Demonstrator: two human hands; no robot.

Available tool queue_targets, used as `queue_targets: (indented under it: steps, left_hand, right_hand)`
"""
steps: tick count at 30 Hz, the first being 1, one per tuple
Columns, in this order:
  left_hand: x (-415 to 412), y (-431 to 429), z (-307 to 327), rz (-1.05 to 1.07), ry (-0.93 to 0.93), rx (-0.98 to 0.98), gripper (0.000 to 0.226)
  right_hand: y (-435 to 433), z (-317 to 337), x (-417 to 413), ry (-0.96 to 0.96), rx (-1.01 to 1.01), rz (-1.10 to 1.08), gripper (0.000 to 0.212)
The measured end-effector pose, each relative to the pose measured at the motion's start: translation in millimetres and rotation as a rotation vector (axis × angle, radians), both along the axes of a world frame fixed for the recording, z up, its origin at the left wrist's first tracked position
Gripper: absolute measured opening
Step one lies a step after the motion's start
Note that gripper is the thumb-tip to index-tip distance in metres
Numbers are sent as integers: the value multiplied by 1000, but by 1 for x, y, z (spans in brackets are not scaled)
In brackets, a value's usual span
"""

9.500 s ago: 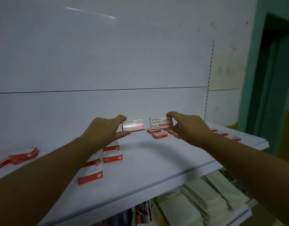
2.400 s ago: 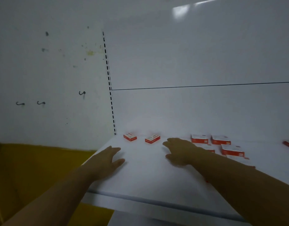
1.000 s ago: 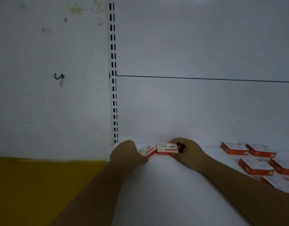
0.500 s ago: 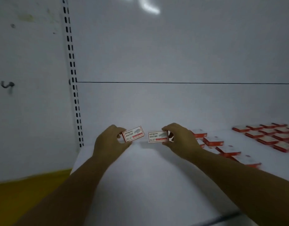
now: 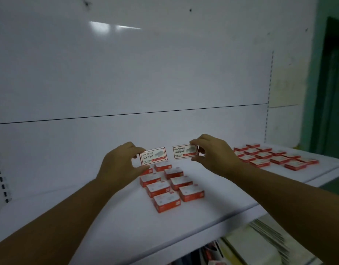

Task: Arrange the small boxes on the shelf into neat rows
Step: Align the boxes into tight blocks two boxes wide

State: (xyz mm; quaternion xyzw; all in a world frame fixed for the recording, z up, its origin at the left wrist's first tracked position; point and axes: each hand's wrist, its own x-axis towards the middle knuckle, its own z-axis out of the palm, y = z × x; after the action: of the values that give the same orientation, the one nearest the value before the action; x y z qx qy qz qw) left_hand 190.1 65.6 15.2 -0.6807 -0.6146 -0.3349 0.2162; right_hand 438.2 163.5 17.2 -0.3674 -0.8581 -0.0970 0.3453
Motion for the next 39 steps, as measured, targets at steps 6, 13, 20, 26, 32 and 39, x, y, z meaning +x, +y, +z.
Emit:
queue_targets:
  steps: [6, 13, 20, 26, 32, 39]
  left_hand:
    - [93, 37, 4, -13, 37, -7, 54]
    - [151, 76, 0, -84, 53, -10, 48]
    - [172, 138, -1, -119, 91, 10, 44]
    - [183, 196, -6, -164, 99, -14, 48]
    - [214, 234, -22, -183, 86, -111, 51]
    - [259, 236, -35, -145, -102, -311, 51]
  right_hand:
    - [22, 5, 98, 11, 20, -22, 49]
    - [55, 2, 157, 18, -9, -39, 50]
    - [110, -5, 171, -29, -43, -56, 45]
    - [162, -8, 189, -12, -74, -107, 43]
    - [192, -15, 226, -51, -94, -112, 43]
    - [224, -28, 271, -191, -257, -57, 48]
